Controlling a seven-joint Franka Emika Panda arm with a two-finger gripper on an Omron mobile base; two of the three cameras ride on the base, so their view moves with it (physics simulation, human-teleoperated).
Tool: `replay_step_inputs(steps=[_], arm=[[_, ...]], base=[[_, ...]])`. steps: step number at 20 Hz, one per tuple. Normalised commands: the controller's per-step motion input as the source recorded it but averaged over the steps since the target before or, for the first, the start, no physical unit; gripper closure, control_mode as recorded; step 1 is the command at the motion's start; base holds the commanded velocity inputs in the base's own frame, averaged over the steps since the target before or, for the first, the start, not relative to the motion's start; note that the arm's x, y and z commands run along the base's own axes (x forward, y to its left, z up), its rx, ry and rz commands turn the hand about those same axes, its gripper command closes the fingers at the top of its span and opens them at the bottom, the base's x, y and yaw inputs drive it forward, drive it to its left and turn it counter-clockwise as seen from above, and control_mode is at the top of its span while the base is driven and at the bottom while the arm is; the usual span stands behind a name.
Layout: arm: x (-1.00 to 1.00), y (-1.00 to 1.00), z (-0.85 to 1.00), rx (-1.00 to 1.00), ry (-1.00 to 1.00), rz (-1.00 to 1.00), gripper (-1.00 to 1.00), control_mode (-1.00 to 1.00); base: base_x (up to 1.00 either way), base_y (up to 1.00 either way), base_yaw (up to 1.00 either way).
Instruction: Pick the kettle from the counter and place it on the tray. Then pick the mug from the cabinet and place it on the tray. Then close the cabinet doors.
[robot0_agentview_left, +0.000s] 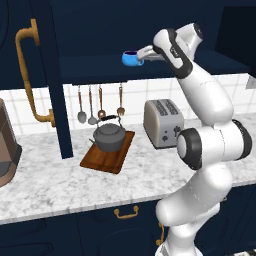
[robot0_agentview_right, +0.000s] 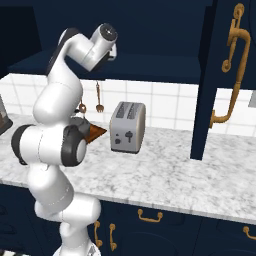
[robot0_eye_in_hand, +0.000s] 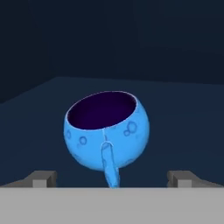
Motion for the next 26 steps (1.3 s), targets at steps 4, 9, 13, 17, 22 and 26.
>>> replay_step_inputs(steps=[4, 9, 13, 17, 22, 26], arm=[[0.38, 0.05, 0.0, 0.0, 0.0, 0.04, -1.0, -1.0], [0.33, 0.04, 0.0, 0.0, 0.0, 0.04, -1.0, -1.0], [0.09, 0.12, 0.0, 0.0, -0.01, 0.02, -1.0, -1.0], [0.0, 0.2, 0.0, 0.0, -0.03, 0.01, 1.0, -1.0], [0.0, 0.02, -0.01, 0.0, -0.03, 0.0, 1.0, -1.0], [0.0, 0.0, -0.08, 0.0, -0.07, 0.0, 1.0, -1.0]], base=[[0.0, 0.0, 0.0], [0.0, 0.0, 0.0], [0.0, 0.0, 0.0], [0.0, 0.0, 0.0], [0.0, 0.0, 0.0], [0.0, 0.0, 0.0]])
